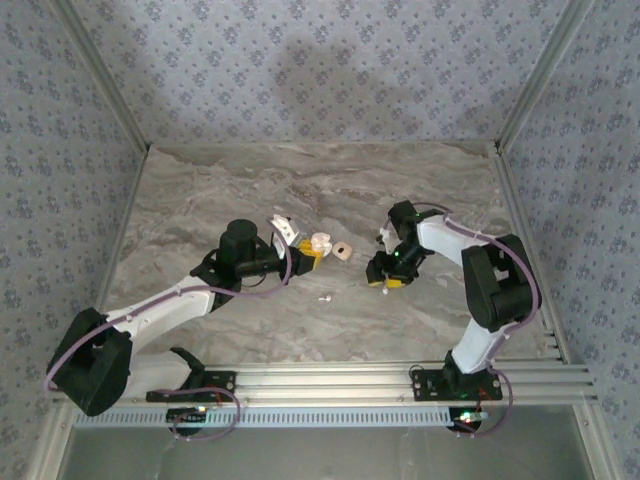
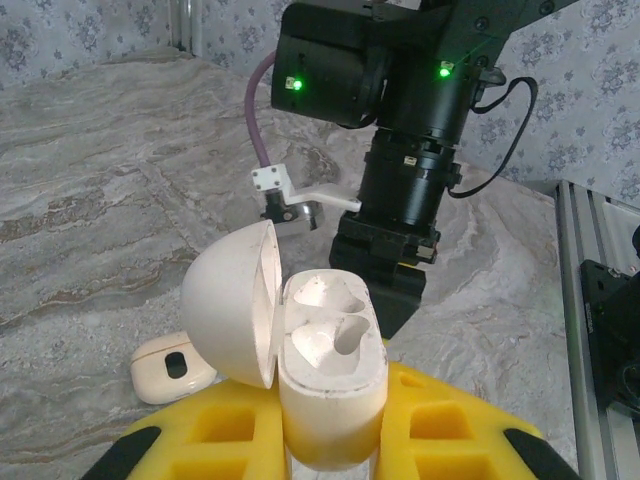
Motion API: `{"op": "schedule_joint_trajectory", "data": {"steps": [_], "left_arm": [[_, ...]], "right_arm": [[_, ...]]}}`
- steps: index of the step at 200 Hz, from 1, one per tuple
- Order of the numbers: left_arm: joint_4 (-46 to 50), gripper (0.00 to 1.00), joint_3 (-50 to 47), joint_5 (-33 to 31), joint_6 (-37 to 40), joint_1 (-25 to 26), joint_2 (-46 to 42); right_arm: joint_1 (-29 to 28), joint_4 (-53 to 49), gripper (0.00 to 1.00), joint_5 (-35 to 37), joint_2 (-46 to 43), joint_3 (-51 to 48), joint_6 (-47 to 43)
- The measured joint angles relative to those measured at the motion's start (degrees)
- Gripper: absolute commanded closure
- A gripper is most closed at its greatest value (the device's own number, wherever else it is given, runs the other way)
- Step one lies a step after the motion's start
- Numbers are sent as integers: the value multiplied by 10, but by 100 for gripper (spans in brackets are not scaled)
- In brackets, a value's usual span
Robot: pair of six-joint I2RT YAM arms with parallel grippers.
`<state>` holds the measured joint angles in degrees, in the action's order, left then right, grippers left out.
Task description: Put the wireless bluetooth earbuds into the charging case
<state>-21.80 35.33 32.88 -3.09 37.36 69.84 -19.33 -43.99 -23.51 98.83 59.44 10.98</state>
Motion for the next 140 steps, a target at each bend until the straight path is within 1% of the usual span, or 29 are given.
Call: {"op": "schedule_joint_trajectory", "data": {"steps": [55, 82, 111, 140], "left_arm": [[4, 83, 0, 0, 0, 0, 0], [6, 83, 0, 0, 0, 0, 0], [8, 83, 0, 0, 0, 0, 0], [8, 83, 0, 1, 0, 0, 0]], "right_arm": [[-14, -15, 44, 20, 6, 48, -13], [-14, -24, 43, 30, 37, 70, -29], [-14, -37, 43, 43, 69, 73, -40], [-17, -47, 43, 52, 72, 78, -51]]}}
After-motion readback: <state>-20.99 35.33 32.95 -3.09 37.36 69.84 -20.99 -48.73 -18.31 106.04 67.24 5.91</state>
